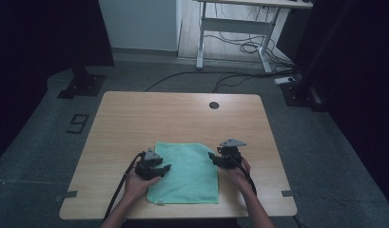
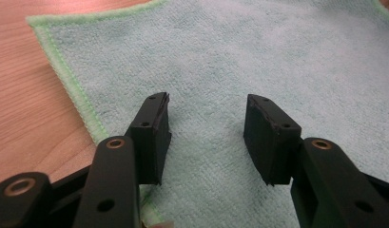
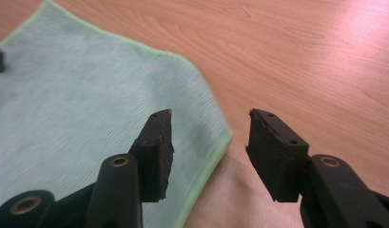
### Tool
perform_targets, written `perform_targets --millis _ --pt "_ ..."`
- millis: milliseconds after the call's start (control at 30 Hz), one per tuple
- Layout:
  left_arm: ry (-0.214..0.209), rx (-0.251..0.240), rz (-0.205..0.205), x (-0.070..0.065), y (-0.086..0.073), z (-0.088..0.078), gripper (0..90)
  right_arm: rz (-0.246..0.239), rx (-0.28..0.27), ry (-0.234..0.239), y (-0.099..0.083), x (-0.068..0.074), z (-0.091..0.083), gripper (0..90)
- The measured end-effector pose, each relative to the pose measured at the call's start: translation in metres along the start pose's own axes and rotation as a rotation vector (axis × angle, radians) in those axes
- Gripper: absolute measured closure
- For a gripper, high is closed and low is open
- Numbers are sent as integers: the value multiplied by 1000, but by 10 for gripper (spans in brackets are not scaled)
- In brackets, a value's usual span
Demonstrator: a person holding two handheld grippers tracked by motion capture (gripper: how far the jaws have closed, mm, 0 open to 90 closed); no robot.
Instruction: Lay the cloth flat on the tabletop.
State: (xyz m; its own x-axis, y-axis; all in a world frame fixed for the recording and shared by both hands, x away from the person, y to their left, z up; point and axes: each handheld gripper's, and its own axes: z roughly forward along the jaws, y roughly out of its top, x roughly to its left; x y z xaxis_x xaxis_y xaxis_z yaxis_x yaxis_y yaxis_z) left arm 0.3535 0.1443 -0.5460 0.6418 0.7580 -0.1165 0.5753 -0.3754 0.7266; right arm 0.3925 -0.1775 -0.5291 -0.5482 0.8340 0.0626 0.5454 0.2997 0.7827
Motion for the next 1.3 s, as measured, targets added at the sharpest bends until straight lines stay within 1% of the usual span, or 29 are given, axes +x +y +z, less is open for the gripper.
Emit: perform_targets --millis 67,133,200,300,333,400,433,533,667,700,767,933,967,1033,1067,1100,1133,1200,1233,1300 --pt "-2 -1 -1 0 0 0 509 5 23 4 4 -2 9 500" --pt "-5 -2 -2 1 0 0 509 1 45 -5 6 -2 16 512" --pt "-11 -2 -6 2 0 0 509 -1 65 -5 6 -2 22 559" --pt "-21 -3 -14 3 0 -1 509 1 80 -4 6 -1 27 655" --pt "-24 -4 -16 3 0 -1 509 -2 79 -3 5 0 27 704" --pt "-25 -4 -20 3 0 -1 509 -6 69 0 6 3 26 762" --pt "-24 -5 -21 3 -1 -1 509 -16 57 -2 8 5 25 787" --pt "-21 -6 -23 3 -1 -1 509 -56 16 12 12 18 17 812" --pt "-18 -6 -26 3 -1 -1 509 -117 -14 57 14 37 9 812" --pt "-18 -6 -26 2 -1 -1 509 -133 -14 79 13 43 8 811" --pt "-18 -7 -27 2 -1 -1 509 -165 2 100 9 53 8 807" --pt "-20 -7 -29 3 -1 -1 509 -226 40 140 -4 70 12 705" --pt "-20 -7 -30 3 -1 -1 509 -235 43 163 -6 73 11 684" --pt "-20 -8 -30 3 -1 -1 509 -235 34 199 -7 76 8 636" --pt "-20 -8 -31 3 -1 -1 509 -236 24 202 -7 76 6 628" --pt "-20 -7 -31 3 -1 -1 509 -225 9 208 -7 75 2 619" --pt "-19 -8 -31 3 -1 -1 509 -218 -4 206 -6 74 0 613" --pt "-17 -8 -31 2 -1 -1 509 -196 -31 179 -3 67 -6 604" --pt "-16 -7 -31 2 -1 -1 509 -185 -36 162 -2 63 -8 602" --pt "-15 -7 -30 2 -1 -1 509 -155 -45 148 -1 55 -8 602"
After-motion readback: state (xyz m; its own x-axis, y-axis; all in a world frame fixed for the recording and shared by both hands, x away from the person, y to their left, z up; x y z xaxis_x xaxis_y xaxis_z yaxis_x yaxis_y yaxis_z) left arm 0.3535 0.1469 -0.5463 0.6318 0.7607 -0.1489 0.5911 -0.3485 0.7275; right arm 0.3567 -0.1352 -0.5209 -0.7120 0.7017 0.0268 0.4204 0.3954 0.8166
